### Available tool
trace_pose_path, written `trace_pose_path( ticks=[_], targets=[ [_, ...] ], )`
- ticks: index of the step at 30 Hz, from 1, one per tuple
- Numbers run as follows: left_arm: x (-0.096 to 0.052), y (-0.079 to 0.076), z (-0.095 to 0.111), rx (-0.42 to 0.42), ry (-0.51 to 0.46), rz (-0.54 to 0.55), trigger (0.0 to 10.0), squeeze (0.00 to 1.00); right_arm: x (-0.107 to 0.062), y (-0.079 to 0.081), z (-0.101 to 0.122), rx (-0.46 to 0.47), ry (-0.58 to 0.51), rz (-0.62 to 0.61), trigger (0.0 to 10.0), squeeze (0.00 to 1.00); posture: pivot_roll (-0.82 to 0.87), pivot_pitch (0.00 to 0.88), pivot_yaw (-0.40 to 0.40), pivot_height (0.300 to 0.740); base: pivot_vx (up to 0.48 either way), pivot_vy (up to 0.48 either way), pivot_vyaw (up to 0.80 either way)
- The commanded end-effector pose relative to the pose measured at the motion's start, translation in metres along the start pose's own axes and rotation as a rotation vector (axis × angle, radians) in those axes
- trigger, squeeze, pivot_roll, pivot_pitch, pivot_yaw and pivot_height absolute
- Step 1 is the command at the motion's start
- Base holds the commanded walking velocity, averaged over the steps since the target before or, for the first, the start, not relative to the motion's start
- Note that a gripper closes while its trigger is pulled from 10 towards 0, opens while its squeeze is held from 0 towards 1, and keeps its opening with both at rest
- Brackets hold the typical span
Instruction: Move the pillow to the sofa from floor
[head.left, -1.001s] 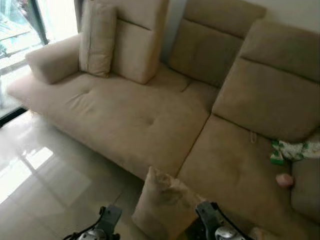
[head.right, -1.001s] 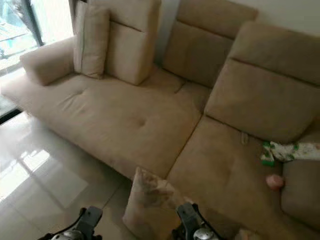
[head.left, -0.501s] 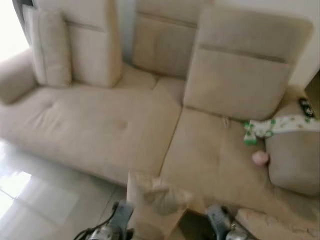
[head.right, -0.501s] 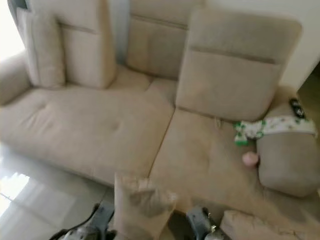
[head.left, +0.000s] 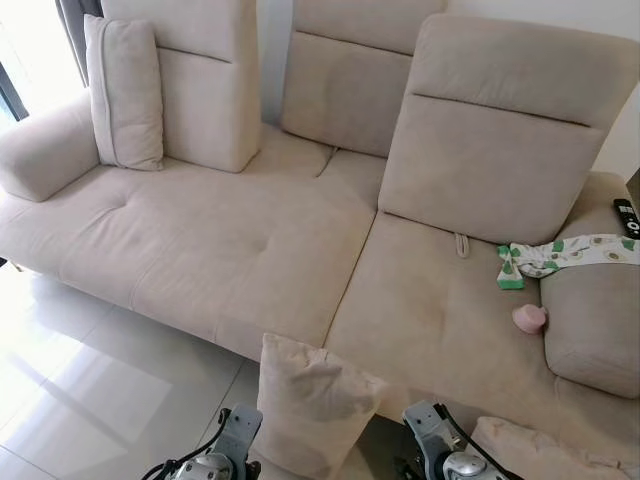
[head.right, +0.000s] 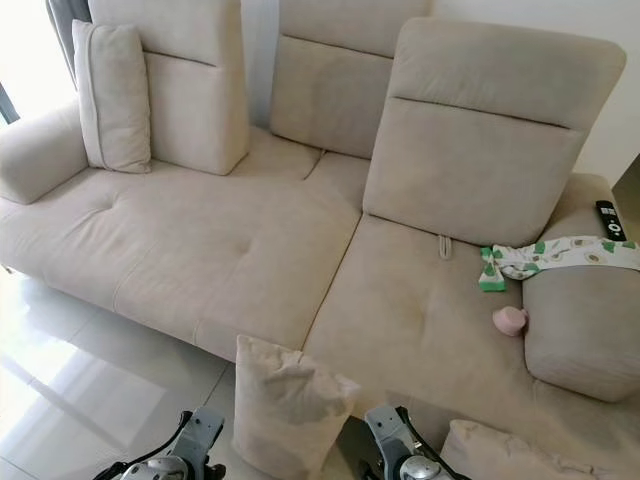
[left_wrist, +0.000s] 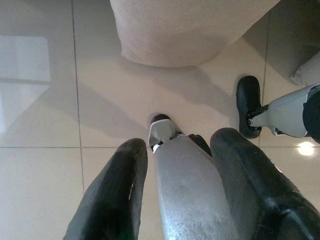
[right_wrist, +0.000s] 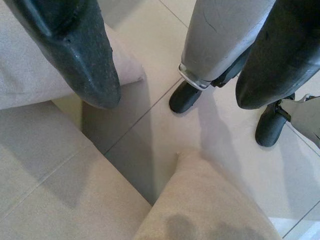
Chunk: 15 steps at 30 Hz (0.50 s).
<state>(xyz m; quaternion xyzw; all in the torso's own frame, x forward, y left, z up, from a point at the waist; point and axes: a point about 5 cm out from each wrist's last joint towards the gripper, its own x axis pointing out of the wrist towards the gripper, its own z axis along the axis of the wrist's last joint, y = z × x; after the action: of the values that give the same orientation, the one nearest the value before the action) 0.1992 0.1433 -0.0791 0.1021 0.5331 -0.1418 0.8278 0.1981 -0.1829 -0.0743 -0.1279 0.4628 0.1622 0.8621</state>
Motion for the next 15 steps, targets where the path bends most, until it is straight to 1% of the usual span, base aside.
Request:
trace_pose_path(
  ticks=[1, 6, 8, 15],
  targets=[
    [-0.0174, -0.0242, 0.0984, -0.135, -0.529, -0.265, 10.0, 0.00, -0.0055, 0.0072, 0.0417, 0.163, -0.442, -0.124, 10.0, 0.00, -0.08, 0.000, 0.061, 0.740, 0.000, 0.000, 0.00],
    [-0.0175, -0.0241, 0.0988, -0.129, -0.528, -0.263, 10.0, 0.00, -0.0054, 0.0058, 0.0403, 0.175, -0.432, -0.136, 10.0, 0.00, -0.08, 0.000, 0.061, 0.740, 0.000, 0.000, 0.00],
    [-0.0174, -0.0239, 0.0989, -0.127, -0.526, -0.261, 10.0, 0.00, -0.0055, 0.0043, 0.0395, 0.190, -0.429, -0.143, 10.0, 0.00, -0.08, 0.000, 0.061, 0.740, 0.000, 0.000, -0.80],
    [-0.0173, -0.0241, 0.0988, -0.126, -0.524, -0.261, 10.0, 0.00, -0.0056, 0.0032, 0.0400, 0.196, -0.429, -0.144, 10.0, 0.00, -0.08, 0.000, 0.063, 0.740, 0.000, 0.000, -0.80]
  ],
)
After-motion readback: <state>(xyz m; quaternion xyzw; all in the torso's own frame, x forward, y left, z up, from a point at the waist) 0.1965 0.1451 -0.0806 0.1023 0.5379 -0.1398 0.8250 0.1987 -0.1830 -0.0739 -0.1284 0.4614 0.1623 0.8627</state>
